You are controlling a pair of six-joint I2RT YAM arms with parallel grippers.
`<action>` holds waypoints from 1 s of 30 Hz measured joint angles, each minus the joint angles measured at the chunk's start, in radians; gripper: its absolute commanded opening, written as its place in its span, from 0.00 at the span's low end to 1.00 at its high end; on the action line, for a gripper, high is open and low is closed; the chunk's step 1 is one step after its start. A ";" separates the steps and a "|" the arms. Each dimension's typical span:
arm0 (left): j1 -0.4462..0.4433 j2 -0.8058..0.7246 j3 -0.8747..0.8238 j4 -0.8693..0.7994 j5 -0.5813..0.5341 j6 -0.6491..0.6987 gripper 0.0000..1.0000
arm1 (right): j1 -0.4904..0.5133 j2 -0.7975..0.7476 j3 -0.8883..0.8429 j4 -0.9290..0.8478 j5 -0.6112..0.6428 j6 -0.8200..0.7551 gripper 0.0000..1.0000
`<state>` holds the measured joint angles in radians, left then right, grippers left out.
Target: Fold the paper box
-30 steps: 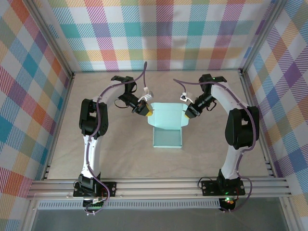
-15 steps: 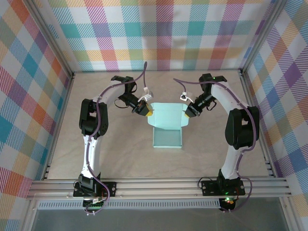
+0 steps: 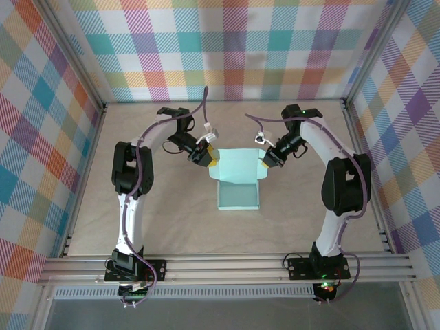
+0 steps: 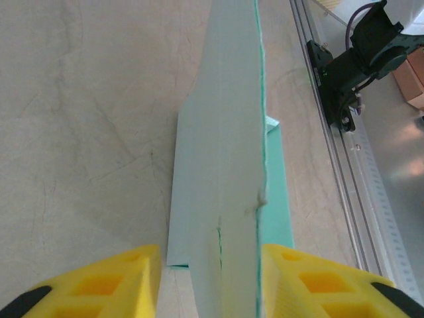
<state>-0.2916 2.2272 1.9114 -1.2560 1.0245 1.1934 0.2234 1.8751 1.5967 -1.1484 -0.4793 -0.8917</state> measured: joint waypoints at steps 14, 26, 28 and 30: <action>-0.029 -0.068 0.000 0.008 -0.154 -0.074 0.25 | 0.014 -0.014 0.000 0.000 0.015 0.008 0.00; -0.061 -0.068 0.000 0.047 -0.212 -0.124 0.01 | 0.021 -0.014 -0.002 0.000 0.026 0.012 0.00; -0.061 -0.068 0.000 0.052 -0.215 -0.124 0.01 | 0.021 -0.014 -0.002 0.003 0.026 0.013 0.00; -0.061 -0.068 0.000 0.053 -0.216 -0.123 0.16 | 0.021 -0.014 -0.003 0.004 0.026 0.015 0.00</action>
<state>-0.3523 2.1593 1.9110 -1.2026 0.8089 1.0706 0.2440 1.8610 1.5936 -1.1446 -0.4534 -0.8768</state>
